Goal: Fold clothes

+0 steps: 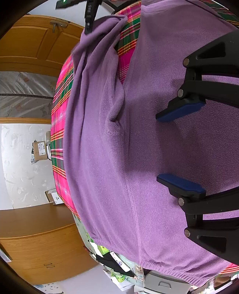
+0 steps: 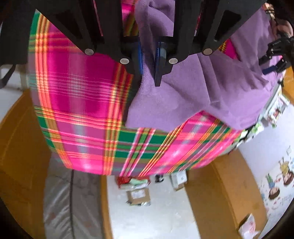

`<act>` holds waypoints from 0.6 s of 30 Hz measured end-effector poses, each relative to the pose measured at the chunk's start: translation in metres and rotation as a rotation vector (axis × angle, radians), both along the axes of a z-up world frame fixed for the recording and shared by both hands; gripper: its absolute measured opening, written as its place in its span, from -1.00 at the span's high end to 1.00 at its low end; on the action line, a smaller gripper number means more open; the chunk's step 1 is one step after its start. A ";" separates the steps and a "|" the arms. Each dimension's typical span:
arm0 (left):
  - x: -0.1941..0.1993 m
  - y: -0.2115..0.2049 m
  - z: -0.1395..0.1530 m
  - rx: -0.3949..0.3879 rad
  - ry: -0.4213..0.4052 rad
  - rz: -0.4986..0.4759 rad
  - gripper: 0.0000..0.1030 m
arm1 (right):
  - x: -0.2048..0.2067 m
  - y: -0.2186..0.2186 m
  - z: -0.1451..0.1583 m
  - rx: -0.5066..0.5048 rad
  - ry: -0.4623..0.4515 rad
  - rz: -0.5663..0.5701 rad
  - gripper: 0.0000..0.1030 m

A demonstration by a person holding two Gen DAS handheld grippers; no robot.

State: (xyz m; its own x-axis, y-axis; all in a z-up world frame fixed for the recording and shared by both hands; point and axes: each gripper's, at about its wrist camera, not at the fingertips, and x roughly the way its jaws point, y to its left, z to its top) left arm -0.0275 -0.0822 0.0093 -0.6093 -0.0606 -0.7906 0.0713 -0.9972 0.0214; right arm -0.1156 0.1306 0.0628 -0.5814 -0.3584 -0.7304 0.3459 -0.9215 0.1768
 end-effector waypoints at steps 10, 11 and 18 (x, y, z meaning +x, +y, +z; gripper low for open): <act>-0.003 -0.002 0.000 0.009 -0.002 0.000 -0.18 | 0.072 0.094 0.004 -0.032 0.002 -0.328 0.85; -0.003 -0.002 0.000 0.010 -0.002 0.000 -0.18 | 0.075 0.096 0.000 -0.034 -0.017 -0.326 0.85; -0.003 -0.003 0.000 0.016 -0.002 0.001 -0.18 | 0.084 0.098 -0.014 -0.047 -0.092 -0.253 0.41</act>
State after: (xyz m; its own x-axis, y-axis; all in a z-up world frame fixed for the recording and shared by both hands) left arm -0.0305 -0.0851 0.0091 -0.6076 -0.0487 -0.7927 0.0722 -0.9974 0.0059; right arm -0.0319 0.2281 0.0490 -0.5890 -0.2454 -0.7700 0.0866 -0.9665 0.2418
